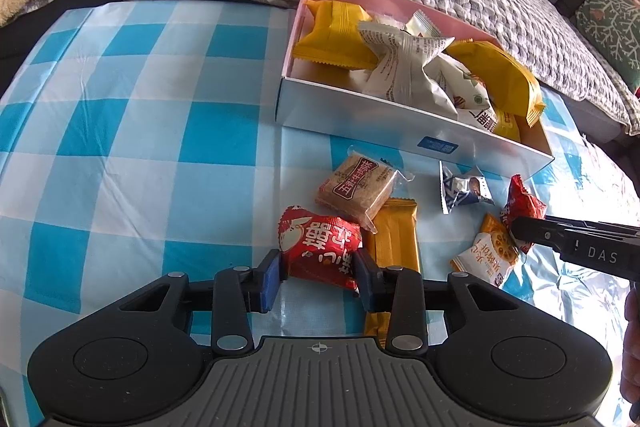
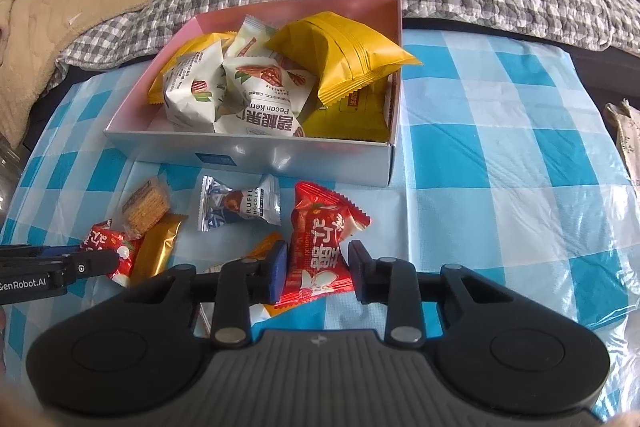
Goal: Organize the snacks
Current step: 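Close left tool on red printed packet while right tool grasps another red packet, then carry both red packets into the pink box and open both tools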
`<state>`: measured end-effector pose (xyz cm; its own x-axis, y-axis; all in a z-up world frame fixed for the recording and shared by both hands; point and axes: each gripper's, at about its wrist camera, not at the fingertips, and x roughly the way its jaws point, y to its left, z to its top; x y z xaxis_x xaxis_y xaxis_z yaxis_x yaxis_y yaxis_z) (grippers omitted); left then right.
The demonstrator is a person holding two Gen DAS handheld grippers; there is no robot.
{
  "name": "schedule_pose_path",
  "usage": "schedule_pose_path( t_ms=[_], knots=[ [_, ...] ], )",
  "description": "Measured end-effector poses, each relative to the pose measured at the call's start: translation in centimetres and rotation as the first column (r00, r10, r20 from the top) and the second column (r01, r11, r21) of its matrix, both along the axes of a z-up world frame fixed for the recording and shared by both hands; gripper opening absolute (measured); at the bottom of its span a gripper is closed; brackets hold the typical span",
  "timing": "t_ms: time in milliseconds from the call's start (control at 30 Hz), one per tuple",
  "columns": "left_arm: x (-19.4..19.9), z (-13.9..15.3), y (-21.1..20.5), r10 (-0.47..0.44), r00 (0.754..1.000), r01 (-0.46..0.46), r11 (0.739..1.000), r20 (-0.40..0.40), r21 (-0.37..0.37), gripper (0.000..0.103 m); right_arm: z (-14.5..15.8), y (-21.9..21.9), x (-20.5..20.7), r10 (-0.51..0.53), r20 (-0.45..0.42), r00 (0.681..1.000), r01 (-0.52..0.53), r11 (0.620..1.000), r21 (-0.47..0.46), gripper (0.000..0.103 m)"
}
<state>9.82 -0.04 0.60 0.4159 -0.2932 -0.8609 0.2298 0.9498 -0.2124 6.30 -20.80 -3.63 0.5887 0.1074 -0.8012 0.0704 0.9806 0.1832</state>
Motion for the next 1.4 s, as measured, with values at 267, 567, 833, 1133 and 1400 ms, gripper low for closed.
schedule_pose_path(
  t_ms=[267, 567, 833, 1133, 1400],
  knots=[
    [0.1, 0.4, 0.4, 0.018, 1.000, -0.018, 1.000, 0.005, -0.018, 0.031, 0.5, -0.5, -0.3, -0.022, 0.023, 0.999, 0.021, 0.999, 0.030, 0.027],
    [0.1, 1.1, 0.7, 0.028, 0.999, -0.027, 0.999, 0.015, -0.036, 0.029, 1.0, -0.5, -0.6, -0.031, 0.045, 0.998, 0.029, 0.998, 0.050, 0.027],
    [0.0, 2.7, 1.6, 0.036, 0.998, -0.031, 0.995, 0.046, -0.090, 0.028, 1.5, -0.7, -0.8, -0.038, 0.066, 0.997, 0.033, 0.997, 0.073, 0.027],
    [0.1, 3.5, 2.1, 0.045, 0.997, -0.037, 0.992, 0.061, -0.122, 0.027, 2.0, -1.3, -1.1, -0.063, 0.084, 0.994, 0.054, 0.993, 0.101, 0.027],
    [0.1, 3.9, 2.3, 0.044, 0.996, -0.033, 0.989, 0.073, -0.142, 0.027, 2.1, -1.5, -1.1, -0.067, 0.092, 0.993, 0.057, 0.992, 0.110, 0.027]
  ],
)
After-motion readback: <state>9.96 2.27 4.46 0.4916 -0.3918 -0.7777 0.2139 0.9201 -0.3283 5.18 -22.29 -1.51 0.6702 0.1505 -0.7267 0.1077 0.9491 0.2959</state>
